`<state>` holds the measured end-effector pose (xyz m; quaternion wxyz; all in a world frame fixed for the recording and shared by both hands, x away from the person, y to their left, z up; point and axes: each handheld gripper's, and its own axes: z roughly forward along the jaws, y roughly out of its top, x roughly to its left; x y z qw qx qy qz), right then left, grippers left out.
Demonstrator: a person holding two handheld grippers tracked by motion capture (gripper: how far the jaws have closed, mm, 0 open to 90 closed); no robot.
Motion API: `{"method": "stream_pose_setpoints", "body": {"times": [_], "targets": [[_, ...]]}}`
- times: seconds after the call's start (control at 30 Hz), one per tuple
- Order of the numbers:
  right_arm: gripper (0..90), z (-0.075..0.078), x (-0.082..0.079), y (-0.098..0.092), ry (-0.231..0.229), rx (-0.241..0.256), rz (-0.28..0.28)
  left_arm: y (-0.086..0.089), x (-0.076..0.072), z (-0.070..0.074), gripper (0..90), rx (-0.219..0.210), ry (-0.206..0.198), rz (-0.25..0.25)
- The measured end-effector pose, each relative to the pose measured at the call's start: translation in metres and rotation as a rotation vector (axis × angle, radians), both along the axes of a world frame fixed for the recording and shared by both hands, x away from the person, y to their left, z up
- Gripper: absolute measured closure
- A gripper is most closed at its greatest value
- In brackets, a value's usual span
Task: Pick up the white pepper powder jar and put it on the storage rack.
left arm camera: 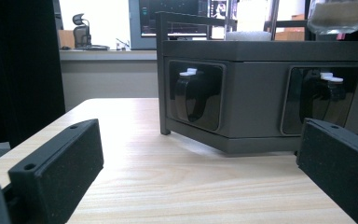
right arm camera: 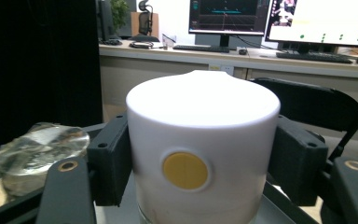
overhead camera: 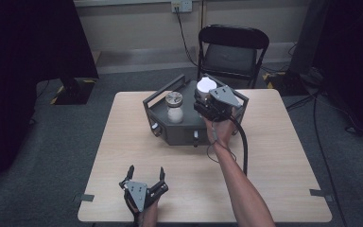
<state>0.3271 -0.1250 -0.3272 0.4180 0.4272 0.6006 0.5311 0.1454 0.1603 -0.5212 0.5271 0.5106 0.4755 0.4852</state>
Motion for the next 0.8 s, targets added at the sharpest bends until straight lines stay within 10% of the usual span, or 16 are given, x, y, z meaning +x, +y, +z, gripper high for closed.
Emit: {"method": "stream_pose_setpoints", "body": {"times": [0.8], "targets": [[30.4, -0.012, 0.014, 0.006, 0.048, -0.016, 0.013, 0.000, 0.000, 0.000, 0.0, 0.000, -0.001, 0.001]]}}
